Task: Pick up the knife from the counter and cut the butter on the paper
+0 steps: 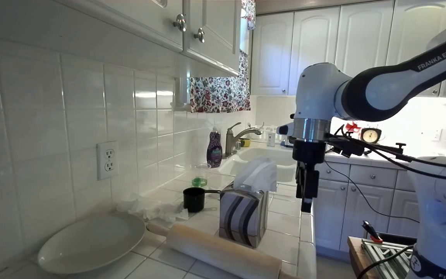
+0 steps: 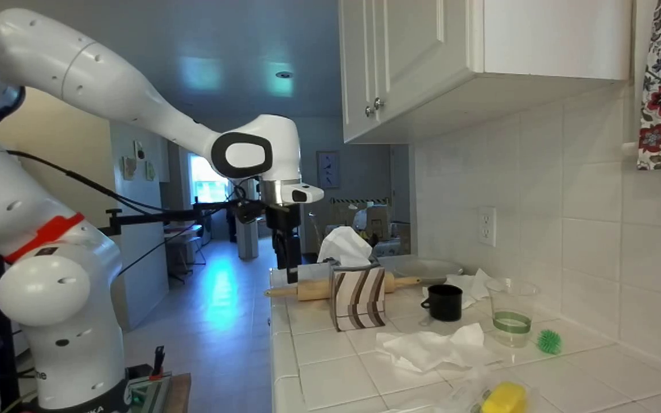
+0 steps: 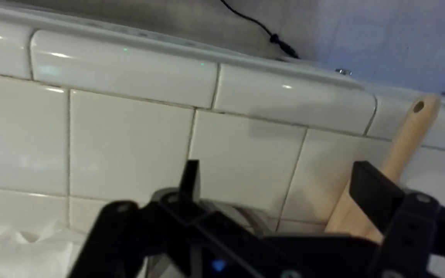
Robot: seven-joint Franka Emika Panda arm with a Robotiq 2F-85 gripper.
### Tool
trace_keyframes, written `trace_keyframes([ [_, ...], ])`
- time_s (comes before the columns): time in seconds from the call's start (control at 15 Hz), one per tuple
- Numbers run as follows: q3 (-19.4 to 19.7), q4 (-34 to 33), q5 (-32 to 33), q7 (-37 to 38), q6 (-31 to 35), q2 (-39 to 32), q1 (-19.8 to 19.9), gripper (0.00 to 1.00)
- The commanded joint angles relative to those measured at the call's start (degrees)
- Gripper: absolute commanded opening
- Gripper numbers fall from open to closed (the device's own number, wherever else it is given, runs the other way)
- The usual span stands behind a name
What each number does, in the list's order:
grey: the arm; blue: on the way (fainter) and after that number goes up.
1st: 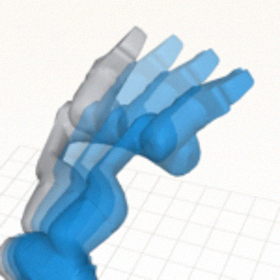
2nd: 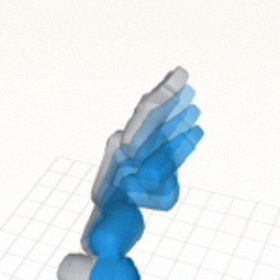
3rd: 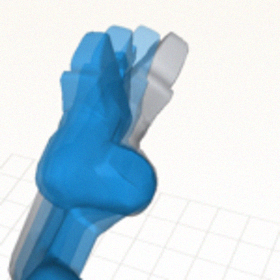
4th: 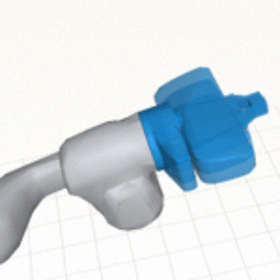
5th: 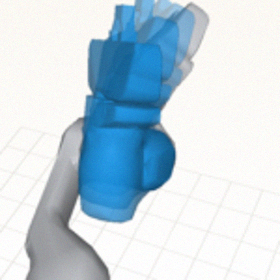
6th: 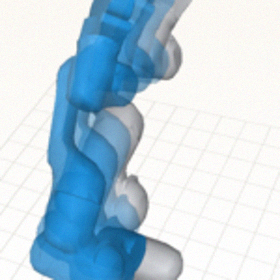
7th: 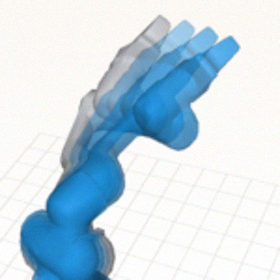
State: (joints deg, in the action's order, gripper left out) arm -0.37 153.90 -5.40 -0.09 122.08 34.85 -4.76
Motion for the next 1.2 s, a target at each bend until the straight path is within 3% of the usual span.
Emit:
trace_keyframes([
  [0.0,2.5,2.8,-2.0,2.5,3.4,4.9,3.7,1.0],
  [0.67,7.2,3.7,1.5,1.0,5.1,8.9,12.5,1.0],
  [0.73,6.1,2.2,1.1,1.3,4.2,7.1,11.2,1.0],
  [1.13,6.9,2.2,1.1,1.3,4.2,7.4,12.4,1.0],
])
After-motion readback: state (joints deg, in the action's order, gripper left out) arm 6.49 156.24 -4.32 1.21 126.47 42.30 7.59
